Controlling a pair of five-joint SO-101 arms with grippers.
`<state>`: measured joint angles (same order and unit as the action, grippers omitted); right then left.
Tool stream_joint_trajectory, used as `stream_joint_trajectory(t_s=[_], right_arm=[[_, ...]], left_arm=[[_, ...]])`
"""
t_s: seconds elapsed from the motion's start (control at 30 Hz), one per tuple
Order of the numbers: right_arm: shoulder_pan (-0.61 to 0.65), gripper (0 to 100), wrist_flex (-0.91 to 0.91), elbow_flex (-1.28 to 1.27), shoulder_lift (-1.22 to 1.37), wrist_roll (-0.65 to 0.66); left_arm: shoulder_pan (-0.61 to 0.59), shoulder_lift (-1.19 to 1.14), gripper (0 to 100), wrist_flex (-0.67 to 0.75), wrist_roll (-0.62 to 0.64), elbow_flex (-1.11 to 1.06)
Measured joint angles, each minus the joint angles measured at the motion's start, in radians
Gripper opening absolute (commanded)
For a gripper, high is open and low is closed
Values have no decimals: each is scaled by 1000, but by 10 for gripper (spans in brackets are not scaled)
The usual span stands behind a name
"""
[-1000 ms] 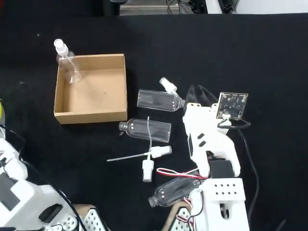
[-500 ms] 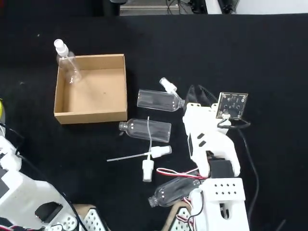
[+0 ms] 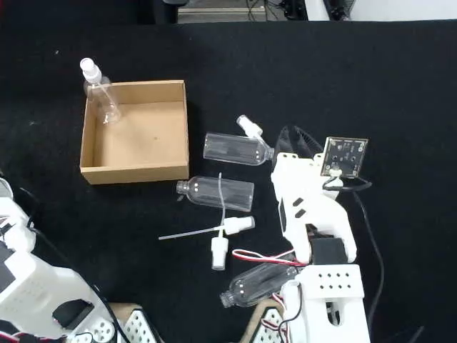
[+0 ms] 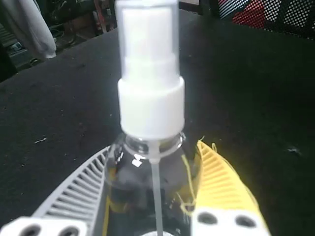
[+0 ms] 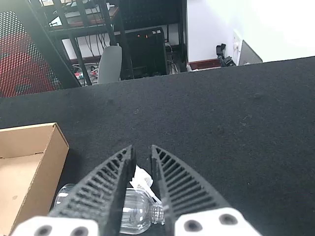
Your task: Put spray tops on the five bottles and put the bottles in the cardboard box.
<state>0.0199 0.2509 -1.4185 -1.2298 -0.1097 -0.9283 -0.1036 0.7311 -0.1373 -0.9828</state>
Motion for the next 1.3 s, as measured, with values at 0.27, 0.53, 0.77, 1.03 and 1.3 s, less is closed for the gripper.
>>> stream_joint_trajectory(t_s=[0.27,0.53,0.77,1.03,1.3], right_arm=[[0,36,0,0,0,0],[0,36,0,0,0,0],[0,36,0,0,0,0],[0,36,0,0,0,0],[0,36,-6,-21,0,0]], left_arm=[[5,38,29,109,0,-97],[49,150,29,190,0,-273],[64,387,28,190,0,-393],[242,799,29,-195,21,-404],[548,1057,30,-450,46,-362]])
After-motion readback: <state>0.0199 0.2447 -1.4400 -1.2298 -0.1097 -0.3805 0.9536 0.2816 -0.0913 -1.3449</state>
